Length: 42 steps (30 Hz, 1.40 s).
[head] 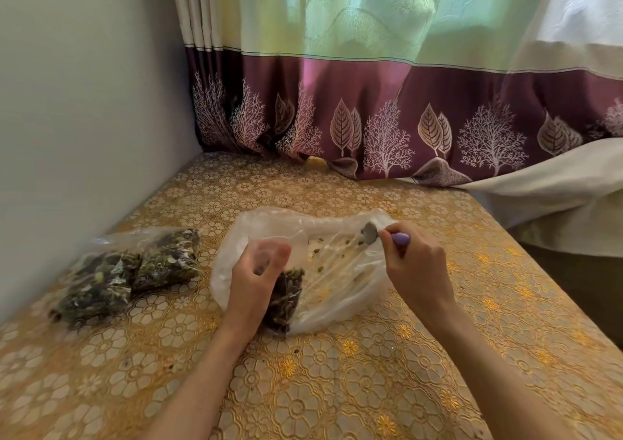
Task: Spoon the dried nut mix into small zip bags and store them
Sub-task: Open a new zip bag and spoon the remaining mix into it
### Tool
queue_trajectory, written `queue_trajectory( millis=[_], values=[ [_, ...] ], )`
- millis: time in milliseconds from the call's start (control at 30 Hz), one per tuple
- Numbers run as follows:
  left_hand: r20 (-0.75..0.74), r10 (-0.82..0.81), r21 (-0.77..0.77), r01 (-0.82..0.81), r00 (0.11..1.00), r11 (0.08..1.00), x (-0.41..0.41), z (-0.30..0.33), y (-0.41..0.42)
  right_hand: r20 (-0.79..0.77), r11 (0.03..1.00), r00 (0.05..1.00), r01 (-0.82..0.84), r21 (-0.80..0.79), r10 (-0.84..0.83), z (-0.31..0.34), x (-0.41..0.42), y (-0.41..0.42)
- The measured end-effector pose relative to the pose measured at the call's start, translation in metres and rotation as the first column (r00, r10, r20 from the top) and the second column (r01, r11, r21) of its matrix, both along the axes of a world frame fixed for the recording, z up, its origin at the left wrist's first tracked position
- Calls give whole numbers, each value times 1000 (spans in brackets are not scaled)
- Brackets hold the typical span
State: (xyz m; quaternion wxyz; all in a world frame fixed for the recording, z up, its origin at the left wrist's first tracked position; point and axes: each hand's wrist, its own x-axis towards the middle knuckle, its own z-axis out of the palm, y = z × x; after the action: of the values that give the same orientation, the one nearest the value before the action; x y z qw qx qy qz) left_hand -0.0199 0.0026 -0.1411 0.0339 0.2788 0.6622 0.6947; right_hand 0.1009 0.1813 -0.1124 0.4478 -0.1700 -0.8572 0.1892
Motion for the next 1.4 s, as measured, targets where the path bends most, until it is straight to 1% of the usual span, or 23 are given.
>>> queue_trajectory(
  millis=[100, 200, 267, 333, 433, 500, 600, 733, 833, 933, 1067, 1133, 1267, 1400],
  values=[
    [-5, -10, 4, 10, 1000, 1000, 1, 1, -1, -7, 998, 998, -60, 0, 60, 0, 6, 1],
    [-10, -9, 0, 9, 1000, 1000, 2, 2, -1, -92, 998, 995, -47, -35, 43, 2, 10, 1],
    [-7, -7, -1, 7, 1000, 1000, 2, 1, -1, -135, 992, 991, -31, -120, 15, 4, 12, 2],
    [-3, -1, -2, 1, 1000, 1000, 2, 2, -1, -150, 963, 987, -92, -252, 55, 5, 13, 4],
    [7, -1, 4, 1, 1000, 1000, 1, 1, -1, -199, 849, 965, -244, -468, 168, 9, 14, 6],
    [11, -5, -5, 5, 1000, 1000, 1, 1, -1, -226, 804, 953, -292, -518, 200, 13, 12, 9],
    [20, -8, -9, 9, 1000, 1000, 0, -1, -1, -145, 833, 970, -242, -498, 195, 22, 4, 14],
    [22, -16, -14, 16, 1000, 1000, 0, -2, -1, 39, 916, 986, -135, -377, 161, 30, -9, 20],
    [25, -20, -8, 20, 999, 1000, 0, -2, 0, 111, 944, 984, -98, -314, 139, 33, -18, 26],
    [33, -24, -7, 24, 999, 1000, 0, -2, -1, 111, 949, 987, -73, -307, 112, 40, -28, 34],
    [31, -25, -1, 25, 999, 1000, 0, -2, -1, 162, 965, 984, -33, -261, 78, 49, -36, 41],
    [30, -25, 4, 25, 999, 1000, 1, -1, -1, 173, 960, 983, -11, -280, 62, 51, -40, 45],
    [28, -33, 12, 33, 999, 999, 0, -2, 0, 120, 945, 993, 57, -323, -19, 56, -46, 56],
    [23, -35, 11, 34, 999, 999, -1, -3, 0, 92, 925, 995, 7, -380, 30, 63, -48, 64]
  ],
)
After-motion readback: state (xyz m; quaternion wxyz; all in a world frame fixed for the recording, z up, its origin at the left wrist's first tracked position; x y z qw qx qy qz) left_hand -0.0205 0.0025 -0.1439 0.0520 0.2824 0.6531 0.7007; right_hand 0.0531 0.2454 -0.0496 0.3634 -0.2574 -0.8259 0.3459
